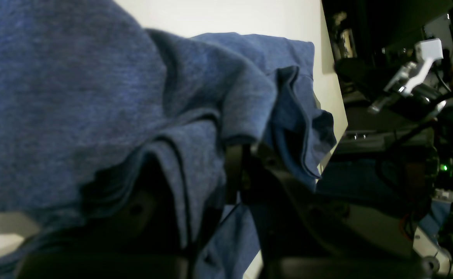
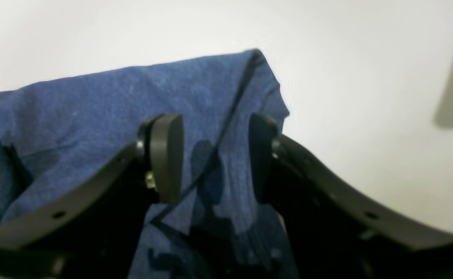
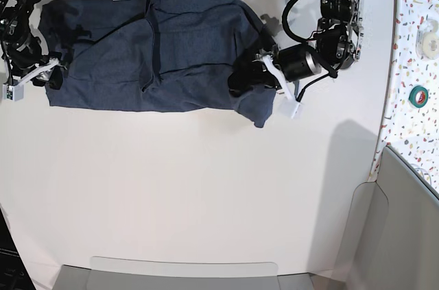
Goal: Layout the t-shirt on the table in an organized manner, then fold the t-shirt properly
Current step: 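Fold the strip end with the left gripper toward the right gripper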
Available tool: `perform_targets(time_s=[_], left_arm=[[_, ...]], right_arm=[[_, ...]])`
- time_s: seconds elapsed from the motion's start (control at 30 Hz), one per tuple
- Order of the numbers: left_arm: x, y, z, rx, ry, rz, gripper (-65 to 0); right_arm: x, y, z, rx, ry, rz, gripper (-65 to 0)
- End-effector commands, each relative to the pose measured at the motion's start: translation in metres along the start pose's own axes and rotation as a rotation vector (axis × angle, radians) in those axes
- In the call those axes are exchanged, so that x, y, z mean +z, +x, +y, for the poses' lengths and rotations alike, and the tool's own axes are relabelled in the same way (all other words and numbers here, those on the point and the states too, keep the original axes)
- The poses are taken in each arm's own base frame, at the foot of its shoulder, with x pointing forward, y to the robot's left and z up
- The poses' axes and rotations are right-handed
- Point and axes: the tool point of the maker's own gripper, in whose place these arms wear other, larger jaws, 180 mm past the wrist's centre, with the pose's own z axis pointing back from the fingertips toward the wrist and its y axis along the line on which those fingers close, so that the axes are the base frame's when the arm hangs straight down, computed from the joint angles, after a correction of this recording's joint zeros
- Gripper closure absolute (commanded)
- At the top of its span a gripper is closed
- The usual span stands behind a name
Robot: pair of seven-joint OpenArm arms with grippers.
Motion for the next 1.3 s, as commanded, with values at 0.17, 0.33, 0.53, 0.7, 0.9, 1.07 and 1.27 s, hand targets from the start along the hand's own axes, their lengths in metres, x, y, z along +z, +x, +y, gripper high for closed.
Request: perform_targets(time_s=[0.17,0.33,0.53,0.7,0.9,1.07,1.27], left_arm=[[-0.018,-0.005,-0.03,-0.052,-0.094,0.043,0.0],[-0.026,-0.019,-0.041,-0.061,-0.127,0.09,0.0],[-0.035,-0.024,-0.054,-0.087,-0.164,0.125,0.0],[-0.046,-0.023,-0.07,-0.143,-0.205,0.162,0.0],[-0.056,-0.023,-0.087,-0.205,-0.249,0.203,0.0],[-0.062,-0.023,-0.096,-0.232,-0.271,0.22,0.0],[-0.078,-0.023,-0.094,-0.183,-0.276,0.228,0.0]], right_arm=[[0.003,0.01,-0.004,0.009,-0.001,-0.035,-27.2],[0.006,0.008,-0.01,-0.002,-0.017,-0.038,-27.2],[0.006,0.008,-0.01,-0.002,-0.017,-0.036,-27.2],[0.006,0.006,-0.009,-0.003,-0.015,-0.032,-27.2],[0.003,-0.003,-0.002,-0.03,-0.001,-0.021,-27.2],[0.003,-0.004,-0.001,-0.03,0.001,-0.018,-27.2],[0.002,-0.004,-0.001,-0.03,0.002,-0.017,-27.2]])
